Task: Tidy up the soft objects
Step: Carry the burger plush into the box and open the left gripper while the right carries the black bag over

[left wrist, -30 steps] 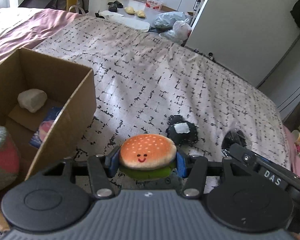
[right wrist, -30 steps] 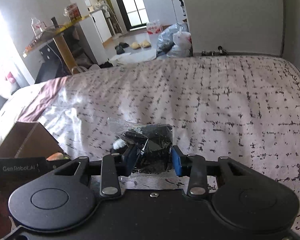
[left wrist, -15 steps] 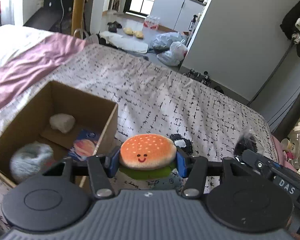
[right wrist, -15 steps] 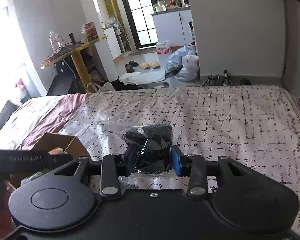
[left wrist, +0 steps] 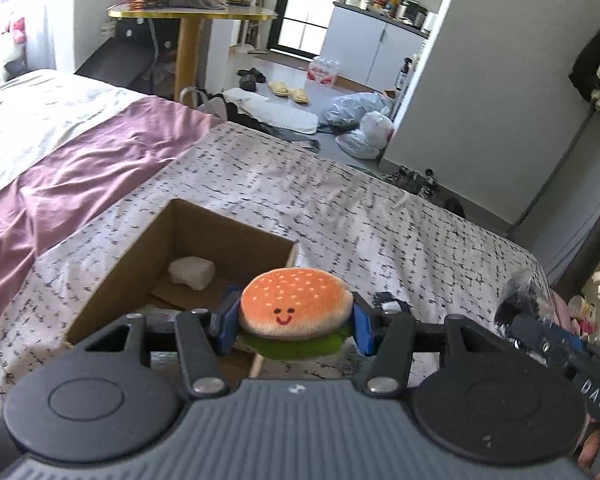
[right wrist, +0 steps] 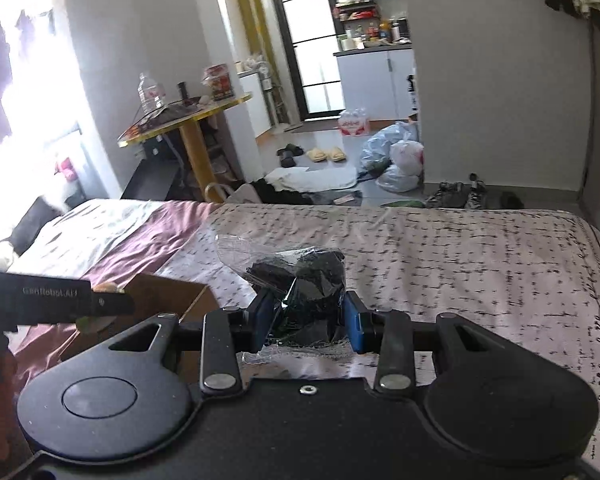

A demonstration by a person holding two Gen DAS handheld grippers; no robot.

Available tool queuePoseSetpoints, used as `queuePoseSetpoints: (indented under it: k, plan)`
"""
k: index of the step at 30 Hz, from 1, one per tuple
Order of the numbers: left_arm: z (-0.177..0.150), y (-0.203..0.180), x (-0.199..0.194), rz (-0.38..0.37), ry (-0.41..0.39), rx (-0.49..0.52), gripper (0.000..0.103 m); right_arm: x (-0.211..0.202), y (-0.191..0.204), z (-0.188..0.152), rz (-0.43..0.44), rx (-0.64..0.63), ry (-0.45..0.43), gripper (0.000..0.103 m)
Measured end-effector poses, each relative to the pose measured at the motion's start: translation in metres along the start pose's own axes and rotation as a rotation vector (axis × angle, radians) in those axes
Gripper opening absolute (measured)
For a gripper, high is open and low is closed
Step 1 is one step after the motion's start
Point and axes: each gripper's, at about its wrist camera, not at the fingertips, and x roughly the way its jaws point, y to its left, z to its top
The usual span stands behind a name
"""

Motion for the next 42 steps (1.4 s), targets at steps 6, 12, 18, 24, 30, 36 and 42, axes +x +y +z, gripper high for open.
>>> queuePoseSetpoints:
  k: [6,12,18,24,30,36,42]
  plan:
    - [0.009,0.024,-0.013,0.008,-0.024,-0.018,0.054,0.0,0.029,0.0,0.043,-0.036,-0.008,0.037]
    - [0.013,0.044,-0.016,-0.007,-0.014,-0.043,0.054,0.002,0.056,0.0,0.07,-0.085,-0.002,0.037]
    - [0.007,0.06,-0.009,-0.01,0.017,-0.063,0.055,0.009,0.077,-0.004,0.087,-0.105,0.002,0.037]
    - [-0.001,0.074,0.005,-0.01,0.06,-0.087,0.055,0.022,0.085,-0.011,0.091,-0.092,0.021,0.037]
    - [-0.005,0.08,0.021,-0.038,0.109,-0.115,0.055,0.038,0.095,-0.019,0.094,-0.099,0.064,0.037]
    - [-0.012,0.081,0.041,-0.059,0.185,-0.124,0.06,0.055,0.103,-0.028,0.109,-0.108,0.093,0.038]
    - [-0.011,0.093,0.044,-0.087,0.191,-0.158,0.069,0.063,0.111,-0.027,0.122,-0.12,0.078,0.038]
